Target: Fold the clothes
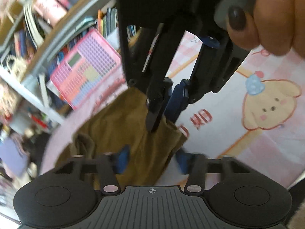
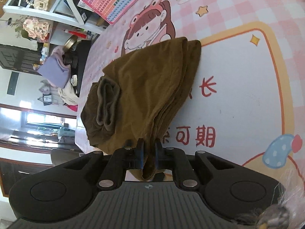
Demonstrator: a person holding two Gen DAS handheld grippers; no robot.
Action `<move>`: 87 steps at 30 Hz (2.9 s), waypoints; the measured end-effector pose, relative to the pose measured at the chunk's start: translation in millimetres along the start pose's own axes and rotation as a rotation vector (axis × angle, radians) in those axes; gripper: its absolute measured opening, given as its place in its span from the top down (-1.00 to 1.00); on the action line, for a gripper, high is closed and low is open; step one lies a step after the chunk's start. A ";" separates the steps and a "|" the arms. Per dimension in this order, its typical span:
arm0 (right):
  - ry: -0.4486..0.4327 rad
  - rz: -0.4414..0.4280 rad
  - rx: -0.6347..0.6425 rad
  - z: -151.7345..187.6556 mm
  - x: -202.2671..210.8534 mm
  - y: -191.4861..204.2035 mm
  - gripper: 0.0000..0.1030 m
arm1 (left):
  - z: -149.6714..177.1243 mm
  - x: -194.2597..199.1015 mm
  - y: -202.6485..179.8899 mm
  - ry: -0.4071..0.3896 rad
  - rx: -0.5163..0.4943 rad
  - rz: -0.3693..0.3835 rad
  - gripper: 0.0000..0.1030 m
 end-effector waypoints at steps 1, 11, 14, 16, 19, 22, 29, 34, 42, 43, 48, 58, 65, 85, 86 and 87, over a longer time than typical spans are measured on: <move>-0.011 0.004 -0.007 -1.6 1.7 -2.3 0.61 | -1.2 -0.1 -0.3 -0.007 0.001 0.004 0.60; -0.059 -0.040 -0.264 -33.5 -4.7 -46.4 -0.20 | -12.9 12.7 23.8 -0.077 0.152 0.073 0.90; -0.084 -0.080 -0.337 -44.7 -13.0 -51.3 -0.20 | -10.7 17.8 32.8 -0.071 0.217 0.111 0.90; -0.105 -0.090 -0.356 -52.8 -17.8 -51.6 -0.18 | -9.2 22.9 39.5 -0.073 0.265 0.135 0.90; -0.122 -0.083 -0.361 -61.2 -21.0 -51.6 0.01 | -5.9 29.5 44.1 -0.072 0.301 0.154 0.90; -0.129 -0.076 -0.369 -63.8 -19.8 -56.1 0.26 | -3.0 31.7 45.1 -0.068 0.318 0.172 0.90; -0.159 -0.110 -0.389 -68.4 -8.0 -67.3 0.79 | -2.1 37.5 45.4 -0.072 0.358 0.235 0.90; -0.193 -0.131 -0.349 -71.3 7.5 -53.2 0.80 | -5.5 44.7 54.0 -0.105 0.431 0.278 0.90; -0.218 -0.224 -0.236 -83.0 17.8 7.8 0.80 | 8.0 61.7 103.2 -0.184 0.692 0.332 0.90; -0.218 -0.231 -0.214 -84.4 16.2 18.5 0.80 | 12.3 63.5 110.9 -0.193 0.729 0.339 0.90; -0.213 -0.249 -0.121 -86.4 0.5 65.3 0.80 | 39.8 66.6 146.1 -0.232 0.889 0.361 0.90; -0.212 -0.163 0.013 -72.8 -75.4 154.0 0.79 | 110.0 46.7 214.2 -0.235 1.002 0.423 0.90; -0.230 0.011 0.105 -63.6 -140.2 190.9 0.67 | 163.3 4.9 247.7 -0.118 1.052 0.481 0.89; -0.424 0.442 0.210 33.8 -104.9 145.0 -0.09 | 177.5 -74.4 306.3 -0.092 1.076 0.630 0.19; -0.419 0.453 0.204 41.1 -107.2 140.5 -0.09 | 171.9 -82.0 305.5 -0.084 1.077 0.643 0.19; -0.414 0.464 0.197 48.2 -109.5 136.1 -0.09 | 166.8 -88.7 304.6 -0.079 1.079 0.656 0.22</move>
Point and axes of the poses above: each gripper's, at about its wrist camera, not at the fingertips, and x roughly against the way its jaws point, y to its left, z to its underside, the point moved 4 cm from there along -x, roughly the way its jaws point, and after that the axes turned 1 degree about x, right-handed, at the moved point
